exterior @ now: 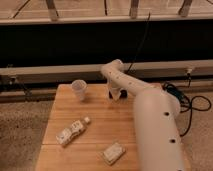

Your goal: Push the eraser across the table

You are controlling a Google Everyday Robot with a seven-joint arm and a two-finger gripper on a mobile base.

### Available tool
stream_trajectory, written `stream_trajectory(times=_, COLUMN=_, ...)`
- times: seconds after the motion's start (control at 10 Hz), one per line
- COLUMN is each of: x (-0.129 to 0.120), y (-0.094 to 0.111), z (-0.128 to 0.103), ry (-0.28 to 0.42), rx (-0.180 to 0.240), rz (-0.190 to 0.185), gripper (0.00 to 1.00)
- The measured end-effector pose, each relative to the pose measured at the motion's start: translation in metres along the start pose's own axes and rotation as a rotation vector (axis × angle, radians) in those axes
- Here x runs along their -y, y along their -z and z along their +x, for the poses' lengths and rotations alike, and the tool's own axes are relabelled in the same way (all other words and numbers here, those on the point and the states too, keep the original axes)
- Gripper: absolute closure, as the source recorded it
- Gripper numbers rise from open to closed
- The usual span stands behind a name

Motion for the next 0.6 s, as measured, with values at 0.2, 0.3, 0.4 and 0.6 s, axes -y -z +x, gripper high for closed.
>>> stream_trajectory(times=0.2, x=0.015, y=0.004, z=0.007, ry=0.001, rx=-0.014, rz=0.005, gripper=1.00)
stream_trajectory(times=0.3, x=0.020, y=0.004, z=0.008, ry=0.002, rx=-0.016, rz=0.006, gripper=1.00)
stream_trajectory(times=0.4, x=0.025, y=0.003, z=0.009, ry=0.003, rx=-0.019, rz=0.007, gripper=1.00)
stream_trajectory(times=0.6, x=0.028, y=0.002, z=0.016, ry=0.004, rx=-0.016, rz=0.002, gripper=1.00)
